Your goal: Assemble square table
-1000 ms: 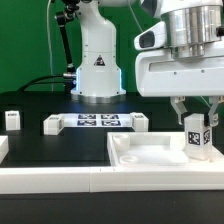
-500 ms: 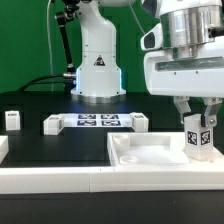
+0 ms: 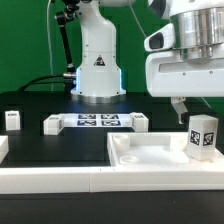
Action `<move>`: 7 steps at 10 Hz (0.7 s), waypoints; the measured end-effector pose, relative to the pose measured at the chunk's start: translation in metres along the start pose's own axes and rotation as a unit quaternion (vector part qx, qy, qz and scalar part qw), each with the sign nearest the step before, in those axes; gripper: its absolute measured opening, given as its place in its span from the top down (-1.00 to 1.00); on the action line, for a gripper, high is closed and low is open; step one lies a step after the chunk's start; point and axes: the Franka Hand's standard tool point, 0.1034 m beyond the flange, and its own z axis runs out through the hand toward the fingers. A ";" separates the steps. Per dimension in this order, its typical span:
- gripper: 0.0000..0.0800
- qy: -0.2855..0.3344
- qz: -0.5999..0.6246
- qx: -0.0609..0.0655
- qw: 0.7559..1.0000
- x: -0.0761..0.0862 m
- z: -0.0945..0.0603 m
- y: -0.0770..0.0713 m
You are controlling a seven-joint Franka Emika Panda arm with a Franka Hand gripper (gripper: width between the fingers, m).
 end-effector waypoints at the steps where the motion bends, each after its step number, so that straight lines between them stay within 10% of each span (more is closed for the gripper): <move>1: -0.60 0.000 -0.055 0.000 0.999 0.000 0.000 -0.001; 7: -0.62 0.002 -0.306 -0.014 0.952 0.004 -0.004 -0.006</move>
Offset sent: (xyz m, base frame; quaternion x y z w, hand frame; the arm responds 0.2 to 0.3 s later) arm 0.0096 0.0010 0.0051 -0.0324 0.0025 -0.2602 0.9650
